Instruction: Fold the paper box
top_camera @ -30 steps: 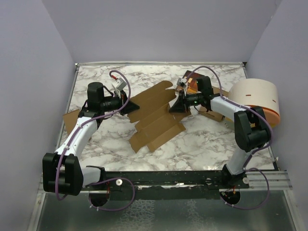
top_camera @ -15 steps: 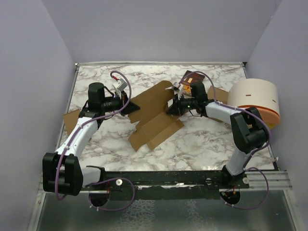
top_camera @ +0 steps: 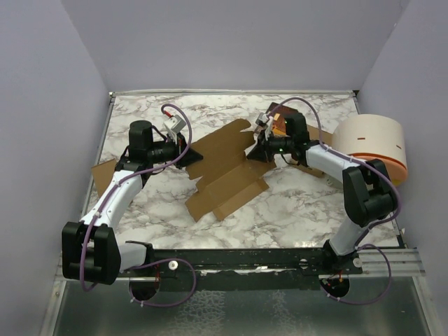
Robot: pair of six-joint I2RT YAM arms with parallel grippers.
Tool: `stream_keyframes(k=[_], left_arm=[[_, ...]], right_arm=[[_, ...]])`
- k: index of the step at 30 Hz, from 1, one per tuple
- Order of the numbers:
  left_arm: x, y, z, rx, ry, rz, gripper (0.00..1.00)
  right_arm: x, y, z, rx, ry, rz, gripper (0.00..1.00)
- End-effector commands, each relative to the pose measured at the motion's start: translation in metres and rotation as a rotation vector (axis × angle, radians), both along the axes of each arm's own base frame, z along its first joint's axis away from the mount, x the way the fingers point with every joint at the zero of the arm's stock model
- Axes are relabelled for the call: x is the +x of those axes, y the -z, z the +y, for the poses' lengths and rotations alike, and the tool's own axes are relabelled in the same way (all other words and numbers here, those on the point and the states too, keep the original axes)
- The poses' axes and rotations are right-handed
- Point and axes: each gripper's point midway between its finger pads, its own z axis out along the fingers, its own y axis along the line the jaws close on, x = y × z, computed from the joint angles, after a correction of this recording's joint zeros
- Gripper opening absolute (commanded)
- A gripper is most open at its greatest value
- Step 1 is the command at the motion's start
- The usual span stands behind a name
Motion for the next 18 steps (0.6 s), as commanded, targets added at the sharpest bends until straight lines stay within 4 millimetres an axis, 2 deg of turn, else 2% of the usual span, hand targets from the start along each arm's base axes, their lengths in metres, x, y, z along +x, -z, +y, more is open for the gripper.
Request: stream_keyframes(k=[1,8,15,18], left_arm=[[0.0,-0.003,-0.002,0.006,0.021,-0.032,0.0],[-0.005,-0.009,-0.005,-0.012,0.05,-0.049,0.0],[-0.006,-0.011,-0.005,-0.015,0.056,-0.062,0.0],[-0.008,-0.014,-0.006,-0.023,0.07,-0.068,0.0]], right_arm=[[0.005,-0.024,-0.013,0.044,-0.043,-0.065,0.06],[0.003,-0.026,-0.015,0.061,-0.081,-0.081,0.1],[-0.02,-0.046,-0.021,0.187,-0.219,-0.074,0.21],[-0.027,-0.049,-0.019,0.213,-0.252,-0.061,0.24]])
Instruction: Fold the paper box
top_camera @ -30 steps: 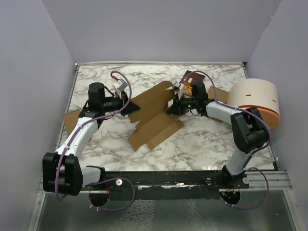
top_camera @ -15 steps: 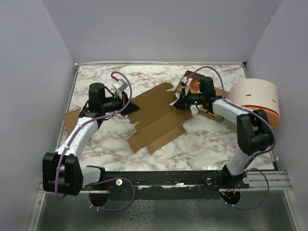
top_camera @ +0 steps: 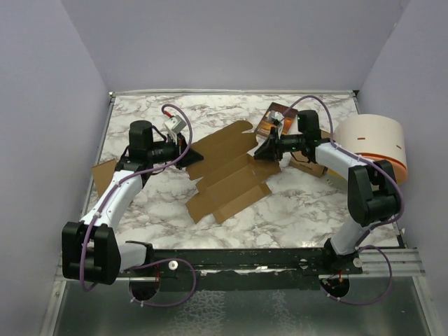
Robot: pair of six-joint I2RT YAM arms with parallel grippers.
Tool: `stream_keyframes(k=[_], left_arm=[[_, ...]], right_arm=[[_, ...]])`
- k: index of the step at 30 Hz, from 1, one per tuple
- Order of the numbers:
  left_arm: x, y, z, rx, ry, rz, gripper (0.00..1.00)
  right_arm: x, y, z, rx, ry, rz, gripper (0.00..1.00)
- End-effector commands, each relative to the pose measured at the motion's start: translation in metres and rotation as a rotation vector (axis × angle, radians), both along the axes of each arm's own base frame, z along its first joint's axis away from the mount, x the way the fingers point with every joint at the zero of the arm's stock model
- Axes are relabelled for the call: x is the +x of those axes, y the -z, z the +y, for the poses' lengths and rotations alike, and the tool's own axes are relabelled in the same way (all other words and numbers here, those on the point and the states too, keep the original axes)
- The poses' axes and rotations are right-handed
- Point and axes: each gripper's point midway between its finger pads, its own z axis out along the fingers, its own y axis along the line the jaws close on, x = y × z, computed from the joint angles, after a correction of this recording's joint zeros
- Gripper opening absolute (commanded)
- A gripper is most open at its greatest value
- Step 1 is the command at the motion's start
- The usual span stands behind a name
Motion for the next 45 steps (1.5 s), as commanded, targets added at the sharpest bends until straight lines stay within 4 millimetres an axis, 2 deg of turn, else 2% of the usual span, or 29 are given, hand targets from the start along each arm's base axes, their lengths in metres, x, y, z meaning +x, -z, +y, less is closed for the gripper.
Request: stream_keyframes(k=[1,7,12,20,29,45], left_arm=[[-0.008,-0.015,-0.006,-0.029,0.067,-0.066,0.0],[-0.014,-0.021,-0.009,-0.052,0.101,-0.093,0.0],[-0.017,-0.024,-0.01,-0.061,0.117,-0.105,0.0],[-0.026,-0.035,-0.012,-0.089,0.156,-0.148,0.0],[-0.035,-0.046,-0.015,-0.12,0.192,-0.193,0.0],[-0.044,-0.047,-0.02,-0.153,0.241,-0.186,0.0]], right_arm=[[-0.018,-0.027,0.004,0.091,-0.112,-0.029,0.24],[-0.006,-0.017,0.001,0.071,-0.055,0.018,0.25],[-0.004,-0.018,-0.006,0.09,-0.046,0.03,0.25],[-0.009,-0.031,-0.013,0.127,-0.08,0.0,0.29],[-0.035,-0.055,-0.014,0.2,-0.208,-0.053,0.35],[-0.044,-0.053,-0.008,0.215,-0.256,-0.028,0.37]])
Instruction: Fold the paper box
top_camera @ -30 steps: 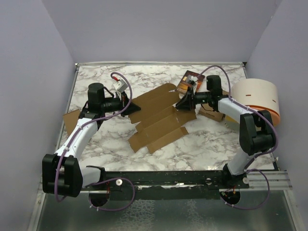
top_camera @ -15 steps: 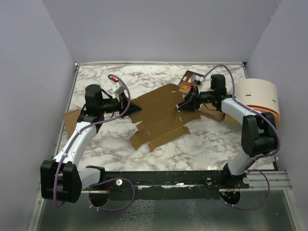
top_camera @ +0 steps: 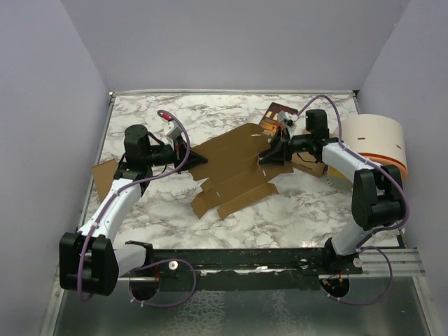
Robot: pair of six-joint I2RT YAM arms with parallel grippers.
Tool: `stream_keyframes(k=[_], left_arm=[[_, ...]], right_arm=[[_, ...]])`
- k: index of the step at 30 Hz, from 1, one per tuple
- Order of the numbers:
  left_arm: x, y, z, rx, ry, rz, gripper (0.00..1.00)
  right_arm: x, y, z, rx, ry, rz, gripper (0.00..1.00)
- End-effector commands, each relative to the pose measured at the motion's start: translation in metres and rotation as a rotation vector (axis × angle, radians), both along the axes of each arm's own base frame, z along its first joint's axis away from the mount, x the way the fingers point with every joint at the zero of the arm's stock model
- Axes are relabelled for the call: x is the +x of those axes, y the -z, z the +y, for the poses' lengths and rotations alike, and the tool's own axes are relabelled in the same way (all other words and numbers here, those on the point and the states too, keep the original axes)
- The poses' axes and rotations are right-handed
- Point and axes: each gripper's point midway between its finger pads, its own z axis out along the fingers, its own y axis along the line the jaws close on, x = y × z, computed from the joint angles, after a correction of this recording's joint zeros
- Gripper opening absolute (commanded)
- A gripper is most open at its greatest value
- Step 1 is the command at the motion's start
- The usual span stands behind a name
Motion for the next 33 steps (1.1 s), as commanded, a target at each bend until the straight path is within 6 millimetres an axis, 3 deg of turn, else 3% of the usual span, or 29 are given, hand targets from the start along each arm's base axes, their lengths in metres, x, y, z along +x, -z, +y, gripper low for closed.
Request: stream_keyframes(k=[1,8,18,26,33], left_arm=[[-0.012,-0.011,-0.006,-0.025,0.069,-0.05,0.0],[-0.014,-0.012,-0.008,-0.026,0.076,-0.055,0.0],[-0.014,-0.013,-0.007,-0.023,0.07,-0.062,0.0],[-0.011,-0.012,-0.006,-0.009,0.05,-0.064,0.0],[0.001,-0.006,-0.002,0.031,-0.02,-0.051,0.0]], right_arm=[[-0.008,-0.011,0.006,0.033,-0.057,-0.023,0.37],[-0.014,-0.013,0.01,0.045,-0.088,-0.025,0.35],[-0.019,-0.018,0.011,0.068,-0.122,-0.024,0.02],[-0.019,-0.019,0.011,0.065,-0.121,-0.032,0.01],[-0.003,-0.013,0.009,-0.017,-0.033,-0.065,0.41]])
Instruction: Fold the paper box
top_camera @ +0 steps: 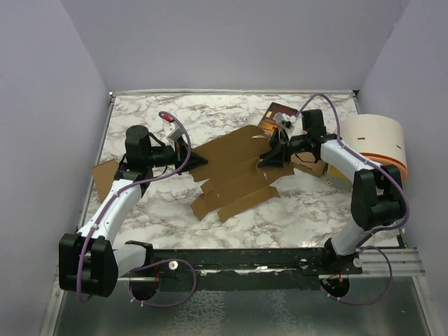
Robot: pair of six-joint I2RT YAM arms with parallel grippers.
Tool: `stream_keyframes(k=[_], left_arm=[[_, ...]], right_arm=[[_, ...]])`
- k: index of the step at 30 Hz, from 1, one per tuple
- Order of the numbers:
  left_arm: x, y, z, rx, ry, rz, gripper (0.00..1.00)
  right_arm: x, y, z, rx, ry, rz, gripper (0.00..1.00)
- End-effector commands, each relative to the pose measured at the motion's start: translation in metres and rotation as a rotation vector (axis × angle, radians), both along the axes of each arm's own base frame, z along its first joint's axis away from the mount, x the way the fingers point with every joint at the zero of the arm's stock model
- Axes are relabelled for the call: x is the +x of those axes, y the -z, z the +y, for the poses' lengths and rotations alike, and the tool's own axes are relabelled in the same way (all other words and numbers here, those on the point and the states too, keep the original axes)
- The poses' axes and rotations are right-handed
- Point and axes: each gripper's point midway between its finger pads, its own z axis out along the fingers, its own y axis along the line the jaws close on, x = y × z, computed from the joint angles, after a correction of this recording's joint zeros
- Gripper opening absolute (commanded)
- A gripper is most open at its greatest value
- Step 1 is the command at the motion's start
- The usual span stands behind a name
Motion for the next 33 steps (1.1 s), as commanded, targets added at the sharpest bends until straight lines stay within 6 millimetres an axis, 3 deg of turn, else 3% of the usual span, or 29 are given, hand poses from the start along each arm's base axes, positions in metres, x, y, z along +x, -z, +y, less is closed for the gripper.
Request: stream_keyframes(k=[1,7,14,23,33], left_arm=[[0.008,-0.005,0.002,0.033,-0.048,-0.036,0.0],[0.02,0.001,0.008,0.069,-0.125,-0.025,0.0],[0.031,0.008,0.014,0.103,-0.197,-0.007,0.0],[0.044,0.013,0.02,0.119,-0.277,0.029,0.0],[0.065,0.027,0.029,0.102,-0.429,0.169,0.0]], right_arm=[[0.017,-0.004,-0.001,-0.055,0.068,-0.059,0.45],[0.05,-0.002,-0.027,-0.122,0.239,-0.07,0.55],[0.051,-0.018,-0.045,-0.122,0.307,-0.154,0.58],[0.019,-0.027,-0.033,-0.03,0.184,-0.181,0.58],[0.005,-0.006,0.01,-0.101,0.149,-0.198,0.58]])
